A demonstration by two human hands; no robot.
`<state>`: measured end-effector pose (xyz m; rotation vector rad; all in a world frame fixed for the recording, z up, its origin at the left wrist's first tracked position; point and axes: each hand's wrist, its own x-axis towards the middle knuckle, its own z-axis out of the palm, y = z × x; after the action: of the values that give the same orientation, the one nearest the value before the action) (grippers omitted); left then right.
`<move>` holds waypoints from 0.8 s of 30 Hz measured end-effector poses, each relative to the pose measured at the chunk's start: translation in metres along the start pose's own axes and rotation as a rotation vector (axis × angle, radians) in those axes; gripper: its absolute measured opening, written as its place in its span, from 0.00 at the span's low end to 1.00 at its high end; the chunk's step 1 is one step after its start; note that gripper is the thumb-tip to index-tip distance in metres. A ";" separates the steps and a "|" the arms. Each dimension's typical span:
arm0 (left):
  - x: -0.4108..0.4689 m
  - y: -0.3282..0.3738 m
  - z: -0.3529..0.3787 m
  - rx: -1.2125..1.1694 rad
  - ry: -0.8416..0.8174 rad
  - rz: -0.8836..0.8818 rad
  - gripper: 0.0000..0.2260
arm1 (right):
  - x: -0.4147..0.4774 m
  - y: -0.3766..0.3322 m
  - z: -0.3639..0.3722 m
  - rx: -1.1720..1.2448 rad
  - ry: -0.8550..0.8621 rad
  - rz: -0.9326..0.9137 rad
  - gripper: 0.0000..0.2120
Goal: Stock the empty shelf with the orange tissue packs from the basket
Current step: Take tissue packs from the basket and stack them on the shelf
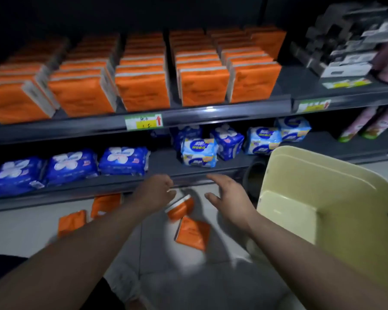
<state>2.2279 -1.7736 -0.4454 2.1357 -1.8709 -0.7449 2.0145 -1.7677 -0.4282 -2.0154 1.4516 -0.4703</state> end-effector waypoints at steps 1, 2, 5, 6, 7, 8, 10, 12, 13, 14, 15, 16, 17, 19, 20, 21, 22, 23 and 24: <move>0.002 -0.014 0.010 -0.013 -0.041 -0.032 0.11 | 0.001 0.004 0.012 0.001 -0.030 0.025 0.24; 0.004 -0.026 0.021 -0.016 -0.074 -0.064 0.12 | 0.002 0.009 0.023 0.009 -0.056 0.054 0.25; 0.012 -0.054 0.050 -0.013 -0.121 -0.107 0.12 | 0.006 0.024 0.051 0.036 -0.109 0.166 0.26; 0.016 -0.061 0.059 -0.011 -0.134 -0.109 0.11 | 0.007 0.029 0.059 0.038 -0.117 0.198 0.25; 0.019 -0.067 0.069 -0.006 -0.150 -0.114 0.11 | 0.009 0.035 0.067 0.034 -0.124 0.222 0.25; 0.022 -0.072 0.078 0.003 -0.163 -0.121 0.12 | 0.010 0.041 0.075 0.030 -0.131 0.245 0.24; 0.030 -0.081 0.096 0.022 -0.176 -0.127 0.12 | 0.013 0.053 0.088 0.037 -0.143 0.286 0.24; 0.038 -0.086 0.114 0.016 -0.179 -0.143 0.12 | 0.015 0.064 0.098 0.037 -0.154 0.320 0.24; 0.041 -0.087 0.121 0.015 -0.183 -0.149 0.12 | 0.015 0.069 0.103 0.032 -0.159 0.340 0.23; 0.045 -0.089 0.129 0.015 -0.188 -0.154 0.13 | 0.015 0.075 0.107 0.033 -0.161 0.360 0.23; 0.048 -0.090 0.136 0.014 -0.190 -0.156 0.14 | 0.015 0.080 0.111 0.036 -0.162 0.377 0.23; 0.052 -0.091 0.143 0.016 -0.189 -0.153 0.14 | 0.014 0.085 0.115 0.042 -0.166 0.397 0.23; 0.054 -0.092 0.148 0.018 -0.186 -0.147 0.14 | 0.014 0.089 0.119 0.048 -0.173 0.412 0.23; 0.058 -0.094 0.155 0.029 -0.183 -0.133 0.15 | 0.013 0.097 0.126 0.056 -0.182 0.436 0.23; 0.058 -0.095 0.156 0.028 -0.185 -0.122 0.16 | 0.014 0.100 0.128 0.056 -0.189 0.443 0.23; 0.058 -0.097 0.156 0.015 -0.185 -0.113 0.17 | 0.014 0.103 0.130 0.045 -0.196 0.447 0.22; 0.056 -0.099 0.155 -0.022 -0.176 -0.115 0.18 | 0.015 0.105 0.133 0.038 -0.205 0.449 0.22; 0.053 -0.101 0.152 -0.086 -0.155 -0.129 0.18 | 0.016 0.107 0.135 0.025 -0.209 0.450 0.22; 0.049 -0.104 0.150 -0.151 -0.114 -0.153 0.17 | 0.017 0.107 0.138 0.017 -0.212 0.446 0.22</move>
<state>2.2474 -1.7778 -0.6332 2.1999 -1.6565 -1.0262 2.0248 -1.7703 -0.6033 -1.6026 1.6865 -0.0757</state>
